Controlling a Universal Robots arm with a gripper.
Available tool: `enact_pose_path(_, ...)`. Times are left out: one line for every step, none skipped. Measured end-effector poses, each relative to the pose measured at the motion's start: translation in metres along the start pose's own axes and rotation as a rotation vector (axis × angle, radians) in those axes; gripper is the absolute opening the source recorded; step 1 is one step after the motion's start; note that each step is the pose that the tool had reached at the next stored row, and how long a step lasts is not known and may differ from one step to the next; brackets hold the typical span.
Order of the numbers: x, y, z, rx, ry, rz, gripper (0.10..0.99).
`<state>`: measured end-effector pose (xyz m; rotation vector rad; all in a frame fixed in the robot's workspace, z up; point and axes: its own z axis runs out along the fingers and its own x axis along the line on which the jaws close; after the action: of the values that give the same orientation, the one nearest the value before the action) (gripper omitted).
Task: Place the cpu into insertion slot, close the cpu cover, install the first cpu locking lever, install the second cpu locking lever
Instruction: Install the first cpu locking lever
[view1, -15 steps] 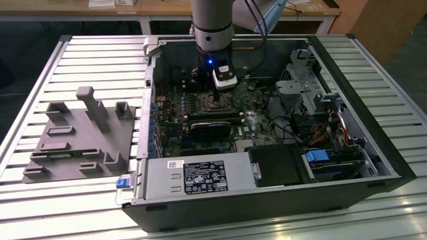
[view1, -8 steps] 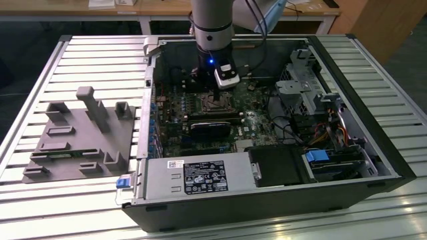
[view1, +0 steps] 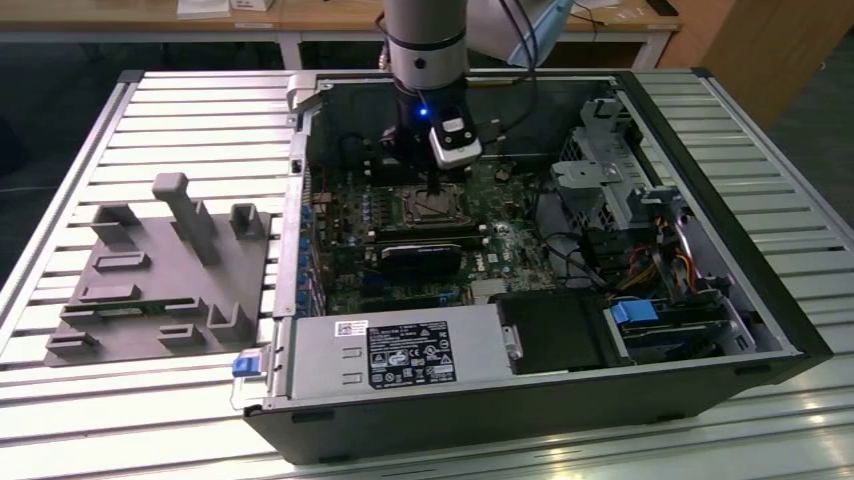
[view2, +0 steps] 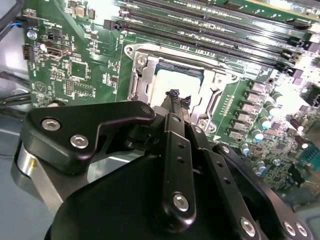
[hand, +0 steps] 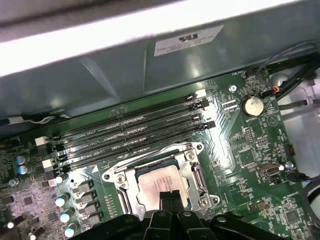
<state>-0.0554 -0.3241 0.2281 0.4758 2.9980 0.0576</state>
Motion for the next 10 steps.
enact_pose_path(-0.0002, 0.0001, -0.0018, 0.0, 0.0, 0.0, 0.102)
enact_pose_path(-0.0003, 0.0002, -0.0035, 0.0, 0.0, 0.0, 0.102)
enact_pose_path(-0.0005, 0.0003, -0.0053, 0.0, 0.0, 0.0, 0.102)
enact_pose_path(-0.0007, 0.0004, -0.007, 0.0, 0.0, 0.0, 0.102)
enact_pose_path(-0.0008, 0.0004, -0.0085, 0.0, 0.0, 0.0, 0.102)
enact_pose_path(-0.001, 0.0005, -0.0099, 0.0, 0.0, 0.0, 0.102)
enact_pose_path(-0.0011, 0.0006, -0.0107, 0.0, 0.0, 0.0, 0.102)
enact_pose_path(-0.0011, 0.0006, -0.0112, 0.0, 0.0001, 0.0, 0.102)
enact_pose_path(-0.0011, 0.0006, -0.0113, 0.0, -0.0001, 0.0, 0.102)
enact_pose_path(-0.0011, 0.0006, -0.0114, -0.001, 0.0002, 0.0, 0.102)
